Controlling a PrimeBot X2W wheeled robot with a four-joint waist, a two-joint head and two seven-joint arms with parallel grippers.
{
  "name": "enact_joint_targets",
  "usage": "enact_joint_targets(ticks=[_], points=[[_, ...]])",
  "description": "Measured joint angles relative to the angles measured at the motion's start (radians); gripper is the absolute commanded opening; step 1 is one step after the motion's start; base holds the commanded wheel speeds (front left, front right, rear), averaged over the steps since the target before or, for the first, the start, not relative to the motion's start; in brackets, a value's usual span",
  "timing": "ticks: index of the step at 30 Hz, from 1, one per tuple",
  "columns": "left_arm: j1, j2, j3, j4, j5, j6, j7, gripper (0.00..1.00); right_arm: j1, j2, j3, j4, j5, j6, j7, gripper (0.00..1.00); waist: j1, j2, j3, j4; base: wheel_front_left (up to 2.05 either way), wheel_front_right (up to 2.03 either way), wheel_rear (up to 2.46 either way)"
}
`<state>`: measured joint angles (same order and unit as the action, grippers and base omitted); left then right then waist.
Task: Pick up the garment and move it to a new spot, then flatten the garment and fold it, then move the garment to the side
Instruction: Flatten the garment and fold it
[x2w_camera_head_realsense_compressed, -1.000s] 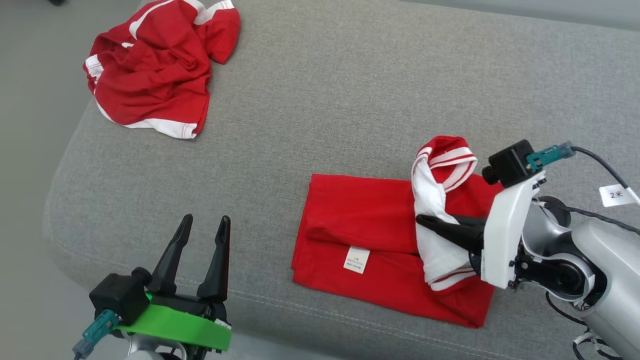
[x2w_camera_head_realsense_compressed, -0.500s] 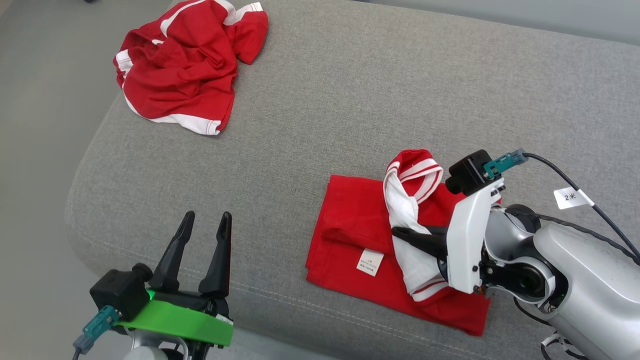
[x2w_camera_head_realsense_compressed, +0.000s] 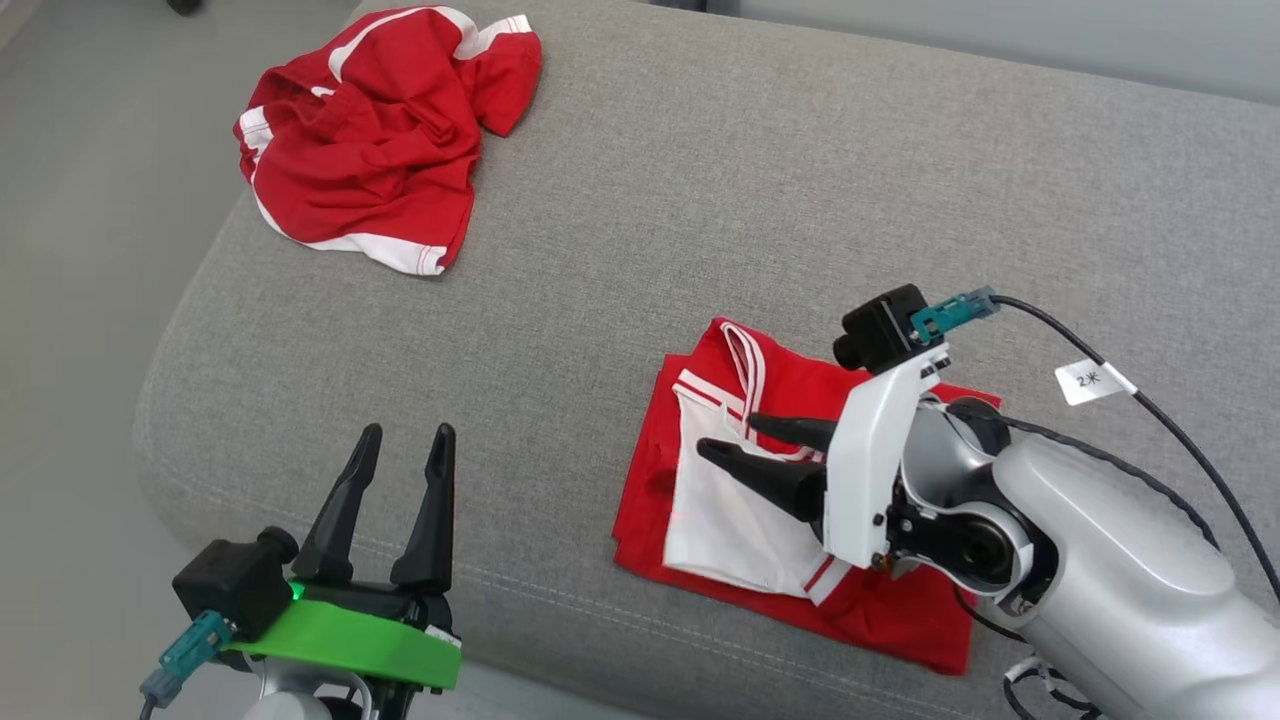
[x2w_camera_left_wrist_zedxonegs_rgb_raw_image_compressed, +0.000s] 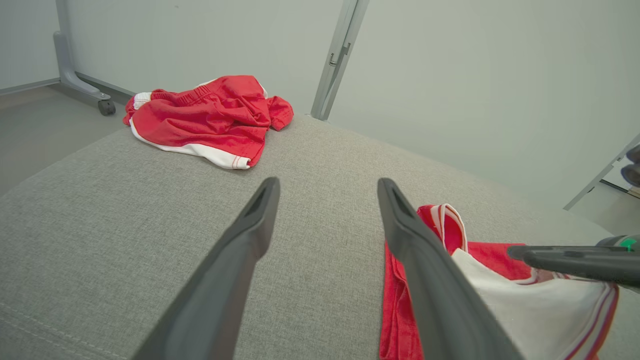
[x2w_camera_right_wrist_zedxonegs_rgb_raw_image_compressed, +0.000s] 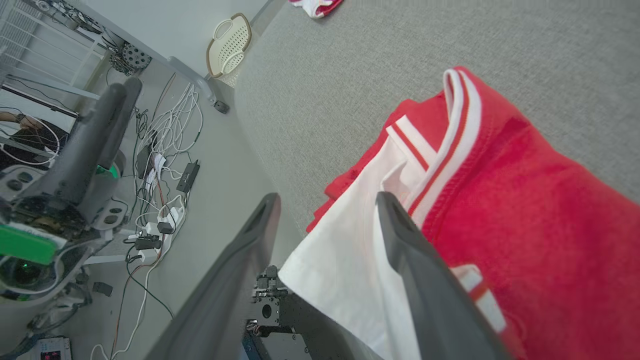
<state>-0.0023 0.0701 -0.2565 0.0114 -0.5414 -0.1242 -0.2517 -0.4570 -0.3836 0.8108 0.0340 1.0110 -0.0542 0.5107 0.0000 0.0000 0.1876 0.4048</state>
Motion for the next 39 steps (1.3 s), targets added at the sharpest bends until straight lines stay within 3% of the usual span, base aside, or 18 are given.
enact_joint_targets(ticks=[5, 17, 22, 28, 39], points=[[0.000, -0.001, 0.006, 0.000, 0.000, 0.000, 0.000, 1.00, -0.011, 0.059, 0.001, 0.025, 0.002, 0.002, -0.032, 1.00, 0.0000, 0.0000, -0.009, -0.015, 0.00, 0.00, 0.00], [0.002, 0.008, 0.059, -0.016, 0.000, 0.000, 0.000, 1.00, -0.011, 0.159, -0.029, 0.049, 0.039, 0.046, -0.138, 1.00, 0.0000, 0.0000, -0.036, -0.087, 0.00, 0.00, 0.00], [0.005, 0.018, 0.070, -0.028, 0.000, 0.000, 0.000, 1.00, -0.007, 0.145, -0.071, 0.029, 0.034, 0.054, -0.210, 1.00, 0.0000, 0.0000, -0.049, -0.141, 0.00, 0.00, 0.00], [0.033, 0.026, 0.083, -0.043, 0.000, 0.000, 0.000, 1.00, 0.039, 0.079, -0.128, 0.018, 0.002, 0.051, -0.295, 1.00, 0.0000, 0.0000, -0.060, -0.218, 0.00, 0.00, 0.00], [0.049, 0.034, 0.080, -0.064, 0.003, 0.000, 0.000, 1.00, 0.222, 0.005, -0.201, 0.079, 0.016, 0.017, -0.396, 1.00, 0.0000, 0.0001, -0.068, -0.358, 0.00, 0.00, 0.00]])
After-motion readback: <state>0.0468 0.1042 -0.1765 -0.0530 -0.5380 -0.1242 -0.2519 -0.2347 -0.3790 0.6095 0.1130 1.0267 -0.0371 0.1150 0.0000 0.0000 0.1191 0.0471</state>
